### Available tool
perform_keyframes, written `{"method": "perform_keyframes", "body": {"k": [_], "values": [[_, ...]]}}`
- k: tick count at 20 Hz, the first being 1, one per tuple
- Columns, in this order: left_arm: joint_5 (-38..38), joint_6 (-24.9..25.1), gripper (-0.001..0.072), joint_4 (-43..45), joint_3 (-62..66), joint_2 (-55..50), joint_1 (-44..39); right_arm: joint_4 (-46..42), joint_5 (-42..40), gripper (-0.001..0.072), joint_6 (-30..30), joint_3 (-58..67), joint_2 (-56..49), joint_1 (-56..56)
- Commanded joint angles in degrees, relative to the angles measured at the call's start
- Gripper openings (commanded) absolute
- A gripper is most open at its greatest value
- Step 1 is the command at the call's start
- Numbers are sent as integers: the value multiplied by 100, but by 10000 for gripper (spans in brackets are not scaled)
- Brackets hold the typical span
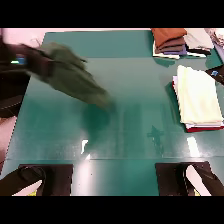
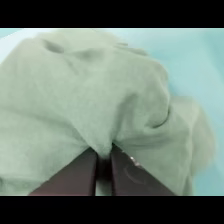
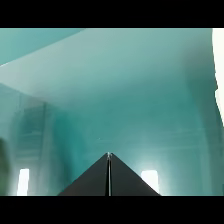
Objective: Fold the shirts.
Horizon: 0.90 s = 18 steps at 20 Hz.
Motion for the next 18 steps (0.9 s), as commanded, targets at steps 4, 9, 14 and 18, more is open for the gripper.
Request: {"method": "perform_keyframes", "body": {"k": [4,9,14,18], "values": [[448,238,267,-715,326,-1993,-1646,13,57,20,4,20,2,0],[1130,59,609,-1139,332,-2579,-1270,11,144,20,4,20,0,-2],[474,-422,610,-1799,52,-2570,590,11,157,21,2,20,0,0],[496,-101,610,-2850,-1064,-2568,1056,11,155,21,4,20,0,0]]}}
